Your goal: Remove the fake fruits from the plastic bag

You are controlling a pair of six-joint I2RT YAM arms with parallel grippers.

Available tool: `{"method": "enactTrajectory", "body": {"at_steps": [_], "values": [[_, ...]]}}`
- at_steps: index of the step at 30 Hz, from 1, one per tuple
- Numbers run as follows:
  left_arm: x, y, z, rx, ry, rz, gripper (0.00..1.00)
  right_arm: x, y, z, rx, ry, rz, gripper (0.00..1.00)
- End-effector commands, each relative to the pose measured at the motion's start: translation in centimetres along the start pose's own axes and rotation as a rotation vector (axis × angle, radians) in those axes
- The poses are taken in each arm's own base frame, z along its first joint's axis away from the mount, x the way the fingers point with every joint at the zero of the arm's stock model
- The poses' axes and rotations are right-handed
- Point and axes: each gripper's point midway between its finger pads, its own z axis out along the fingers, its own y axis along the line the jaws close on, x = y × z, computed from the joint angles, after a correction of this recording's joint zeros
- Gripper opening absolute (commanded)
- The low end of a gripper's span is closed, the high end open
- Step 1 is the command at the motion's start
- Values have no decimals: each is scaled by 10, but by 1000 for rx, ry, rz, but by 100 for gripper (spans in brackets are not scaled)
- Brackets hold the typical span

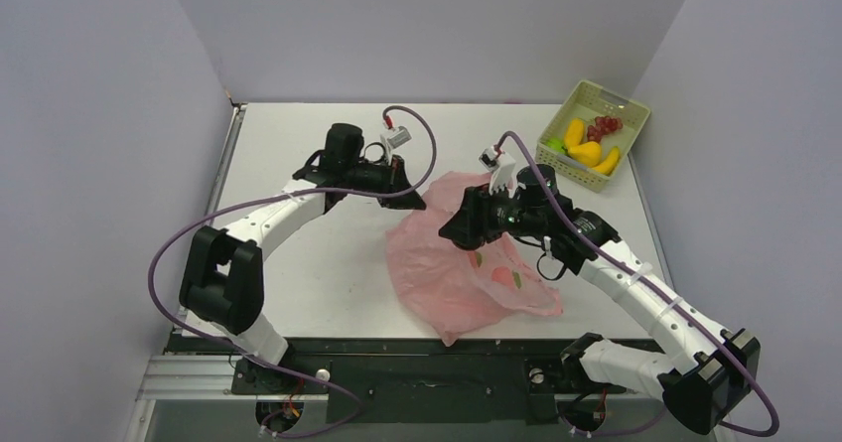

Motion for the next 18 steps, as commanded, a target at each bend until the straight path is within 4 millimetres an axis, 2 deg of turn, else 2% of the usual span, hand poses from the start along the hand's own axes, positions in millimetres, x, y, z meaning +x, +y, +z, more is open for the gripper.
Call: {"method": "enactTrajectory", "body": {"at_steps": [1, 4, 5, 8, 10, 12, 13, 18], "values": [[-43, 18, -41, -281, -174, 133, 0, 43, -27, -9, 90, 149, -45, 0], [-59, 26, -67, -396, -270, 172, 0, 71, -47, -13, 169, 240, -20, 0], [-61, 23, -74, -414, -293, 186, 0, 79, -53, -12, 184, 262, -13, 0], [-68, 13, -84, -411, -339, 222, 0, 91, -62, -7, 212, 303, -3, 0], [-68, 11, -84, -407, -340, 230, 0, 89, -63, -3, 221, 309, -10, 0], [-69, 16, -87, -442, -336, 230, 0, 73, -61, -6, 240, 248, -19, 0], [-66, 25, -91, -494, -329, 215, 0, 64, -62, -7, 259, 208, -25, 0], [-65, 48, -109, -637, -315, 158, 0, -13, -35, -37, 285, -99, -38, 0]]}}
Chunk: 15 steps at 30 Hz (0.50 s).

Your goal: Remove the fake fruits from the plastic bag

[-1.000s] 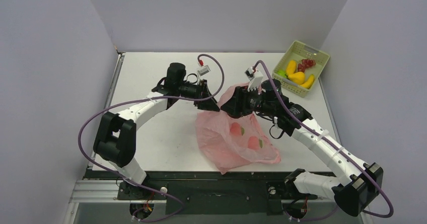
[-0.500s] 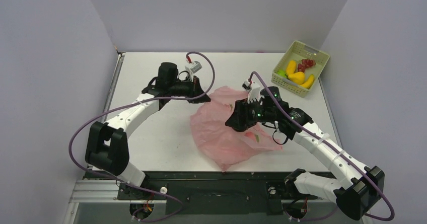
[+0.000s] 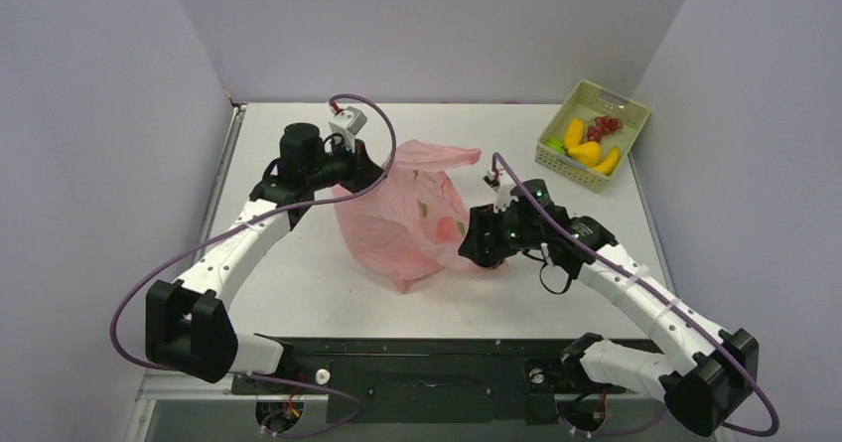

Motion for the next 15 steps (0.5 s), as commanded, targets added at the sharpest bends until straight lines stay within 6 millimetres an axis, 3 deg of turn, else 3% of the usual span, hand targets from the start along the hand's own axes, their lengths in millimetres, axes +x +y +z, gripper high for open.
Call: {"method": "enactTrajectory", "body": {"at_steps": [1, 4, 8, 11, 15], "values": [[-11, 27, -6, -145, -3, 0, 0, -92, 23, -63, 13, -407, 2, 0], [-16, 36, -11, -195, -6, -4, 7, -125, 17, -95, 87, -574, 53, 0], [-26, 49, -29, -293, -50, 0, 19, -152, -14, -116, 230, -678, 106, 0], [-35, 57, -50, -374, -130, 10, 25, -168, -52, -126, 351, -732, 153, 0], [-57, 57, -86, -483, -247, 47, 33, -179, -116, -132, 539, -779, 256, 0]]}}
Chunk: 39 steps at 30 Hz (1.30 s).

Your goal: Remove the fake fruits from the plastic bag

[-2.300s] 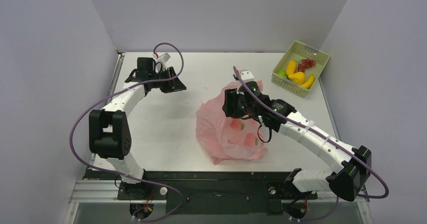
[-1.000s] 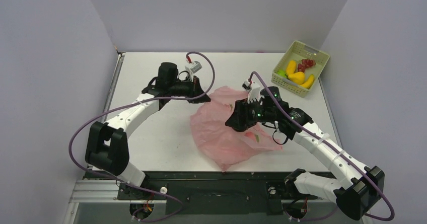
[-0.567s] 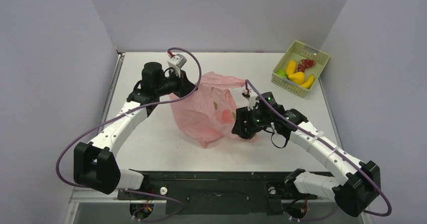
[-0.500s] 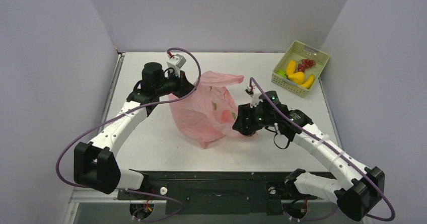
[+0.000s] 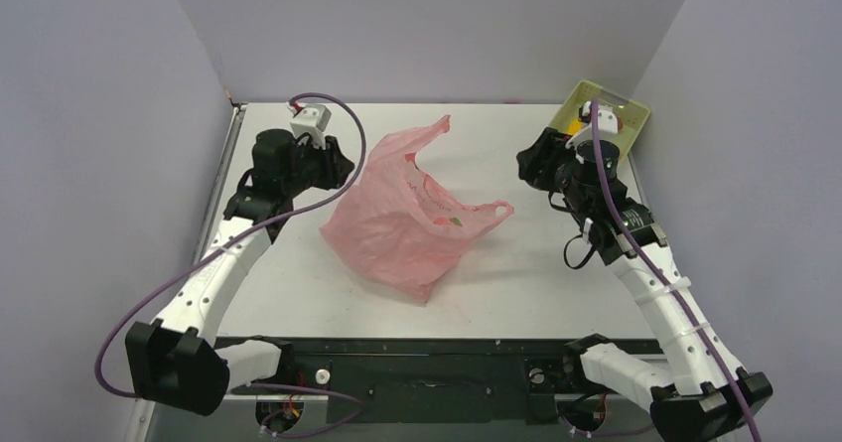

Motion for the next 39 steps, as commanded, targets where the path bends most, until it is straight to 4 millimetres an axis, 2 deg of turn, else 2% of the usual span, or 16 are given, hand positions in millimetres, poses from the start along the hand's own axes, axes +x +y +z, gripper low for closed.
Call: {"method": "enactTrajectory", "body": {"at_steps": [1, 8, 11, 13, 14, 15, 16, 17, 18, 19, 21, 23, 30, 33, 35, 39], "values": [[-53, 13, -41, -135, -223, 39, 37, -29, -64, 27, 249, -116, 44, 0], [-65, 26, -66, -223, -289, -1, 45, -30, -160, 79, 517, -116, 108, 0], [-67, 29, -71, -224, -293, -17, 50, -31, -190, 109, 591, -110, 114, 0], [-69, 25, -72, -202, -296, -15, 59, -38, -201, 121, 625, -116, 114, 0], [-69, 24, -73, -192, -294, -14, 63, -32, -224, 130, 685, -96, 118, 0], [-70, 23, -73, -188, -295, -15, 66, -40, -229, 134, 699, -109, 118, 0], [-70, 21, -73, -180, -296, -15, 71, -31, -247, 144, 739, -83, 119, 0], [-70, 21, -73, -175, -295, -17, 73, -44, -249, 149, 742, -105, 115, 0], [-69, 19, -73, -165, -294, -17, 76, -31, -263, 161, 775, -64, 109, 0], [-70, 18, -73, -159, -294, -18, 77, -34, -271, 176, 790, -54, 105, 0], [-71, 14, -72, -136, -292, -15, 78, -36, -288, 190, 836, -18, 112, 0], [-70, 9, -72, -106, -288, -15, 78, -38, -307, 193, 919, -15, 99, 1], [-71, 4, -69, -65, -282, -21, 80, -46, -343, 207, 1016, -9, 89, 15], [-71, 3, -69, -62, -283, -26, 85, -38, -357, 215, 1026, 22, 75, 21], [-70, 4, -69, -62, -283, -29, 87, -37, -361, 218, 1025, 41, 53, 28], [-70, 5, -68, -57, -282, -37, 90, -39, -365, 220, 1027, 64, 28, 52]]}}
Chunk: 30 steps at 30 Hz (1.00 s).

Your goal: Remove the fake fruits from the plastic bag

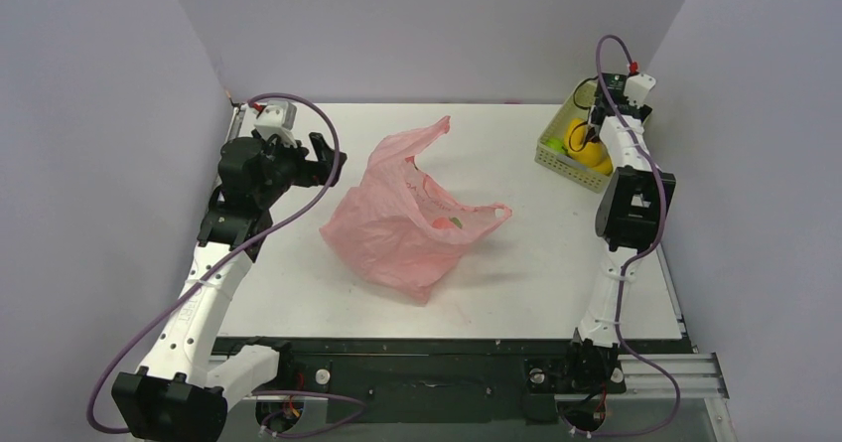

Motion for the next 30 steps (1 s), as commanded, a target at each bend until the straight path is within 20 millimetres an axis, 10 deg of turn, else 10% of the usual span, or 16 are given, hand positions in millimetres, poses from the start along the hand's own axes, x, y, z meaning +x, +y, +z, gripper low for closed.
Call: {"method": "enactTrajectory", "body": {"at_steps": [1, 14, 21, 30], "values": [[-17, -5, -1, 32, -53, -9, 90, -22, -8, -2, 29, -29, -30, 58], [-16, -2, 1, 29, -56, -22, 92, -21, -9, -36, -21, -30, 4, 73], [-16, -3, 1, 39, -57, -32, 93, -20, -7, -80, -90, -77, 60, 73], [-14, -4, 1, 47, -58, -38, 94, 36, 14, -175, -267, -116, -10, 73]]}}
